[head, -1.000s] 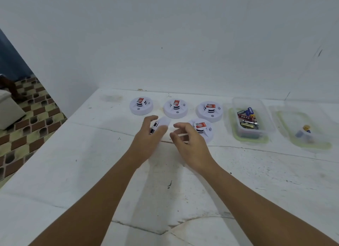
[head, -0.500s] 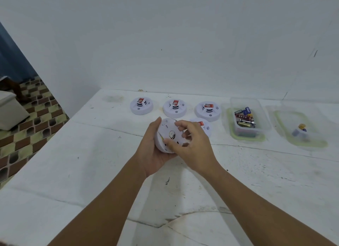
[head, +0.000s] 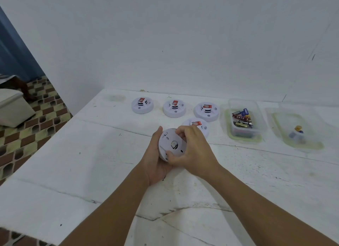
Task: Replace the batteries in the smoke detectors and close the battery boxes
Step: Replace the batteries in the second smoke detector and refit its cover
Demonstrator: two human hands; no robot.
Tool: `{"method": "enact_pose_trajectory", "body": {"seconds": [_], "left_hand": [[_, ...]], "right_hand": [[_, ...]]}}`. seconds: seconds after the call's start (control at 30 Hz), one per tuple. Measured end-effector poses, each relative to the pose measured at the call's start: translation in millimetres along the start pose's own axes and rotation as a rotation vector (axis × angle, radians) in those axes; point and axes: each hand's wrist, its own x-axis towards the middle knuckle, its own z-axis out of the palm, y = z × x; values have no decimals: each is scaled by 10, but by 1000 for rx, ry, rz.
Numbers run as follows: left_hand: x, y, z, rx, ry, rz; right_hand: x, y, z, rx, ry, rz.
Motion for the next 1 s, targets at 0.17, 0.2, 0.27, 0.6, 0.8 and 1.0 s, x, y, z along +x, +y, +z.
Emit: {"method": "enact_pose_trajectory", "body": {"seconds": [0.17,0.2,0.27,0.6,0.8,1.0], "left_hand": [[-23,19,-18,-51,-23,18],[-21,16,-23,-60,-27,22],[-7,3,-33,-95,-17,32],[54,-8,-224,-369,29,157],[18,-12,-208,-400,10,181],[30,-19,-196,-261,-6,69]], "right_hand": [[-84,1,-83,-58,-15,-37],[-106,0,-106,-30,4,-17],[-158,2,-144,59,61,39],[-431,283,-159,-38,7,153],[-474,399,-77,-255,-96,74],[-412,260,-25,-128,96,-1]]}}
